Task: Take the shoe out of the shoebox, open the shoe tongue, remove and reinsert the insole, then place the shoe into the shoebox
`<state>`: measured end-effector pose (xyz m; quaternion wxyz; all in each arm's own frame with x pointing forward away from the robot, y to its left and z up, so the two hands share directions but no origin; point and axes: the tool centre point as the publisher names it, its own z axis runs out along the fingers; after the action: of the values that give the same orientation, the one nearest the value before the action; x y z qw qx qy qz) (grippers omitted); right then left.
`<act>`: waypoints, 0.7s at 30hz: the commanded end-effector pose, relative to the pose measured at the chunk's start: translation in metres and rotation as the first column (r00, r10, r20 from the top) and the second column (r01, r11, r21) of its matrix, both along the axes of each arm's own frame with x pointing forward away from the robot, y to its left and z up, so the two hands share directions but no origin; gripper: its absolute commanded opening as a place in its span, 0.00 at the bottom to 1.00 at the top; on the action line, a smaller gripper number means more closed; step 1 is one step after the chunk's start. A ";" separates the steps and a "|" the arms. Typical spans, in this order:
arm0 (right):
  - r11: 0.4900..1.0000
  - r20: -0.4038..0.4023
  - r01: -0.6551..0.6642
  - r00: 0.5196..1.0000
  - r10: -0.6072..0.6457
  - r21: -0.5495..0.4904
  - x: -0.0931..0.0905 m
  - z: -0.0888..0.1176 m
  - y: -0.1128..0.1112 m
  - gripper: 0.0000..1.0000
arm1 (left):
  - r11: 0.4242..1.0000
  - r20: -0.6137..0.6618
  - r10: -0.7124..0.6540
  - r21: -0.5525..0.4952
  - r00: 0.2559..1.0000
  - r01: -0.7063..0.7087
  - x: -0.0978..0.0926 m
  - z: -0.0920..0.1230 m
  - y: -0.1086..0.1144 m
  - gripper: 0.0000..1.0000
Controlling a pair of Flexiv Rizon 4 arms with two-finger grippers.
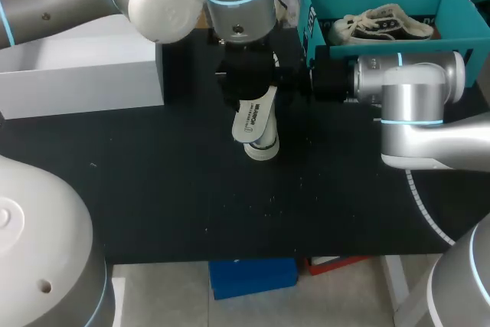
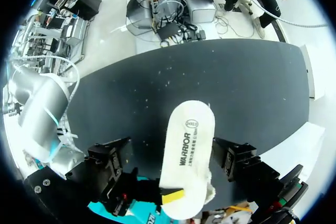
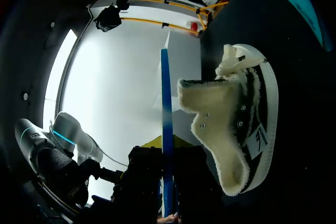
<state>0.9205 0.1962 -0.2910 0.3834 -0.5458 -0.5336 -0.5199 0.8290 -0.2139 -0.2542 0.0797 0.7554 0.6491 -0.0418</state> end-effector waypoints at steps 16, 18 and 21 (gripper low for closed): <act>1.000 0.000 0.003 1.000 -0.003 0.000 0.000 0.000 0.002 0.00 | 0.601 -0.176 0.040 -0.782 0.984 -0.165 -0.002 0.008 0.052 1.00; 1.000 0.000 0.003 1.000 -0.003 0.000 0.000 0.000 0.002 0.00 | 0.485 -0.207 0.005 -0.855 0.978 -0.183 -0.001 0.009 0.059 1.00; 1.000 0.000 0.003 1.000 -0.003 0.000 0.000 0.000 0.002 0.00 | 0.318 -0.244 -0.073 -0.925 0.967 -0.210 0.001 0.011 0.063 1.00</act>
<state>0.9205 0.1963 -0.2911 0.3834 -0.5458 -0.5334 -0.5202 0.8326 -0.1744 -0.2350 0.1867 0.6983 0.6710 -0.1650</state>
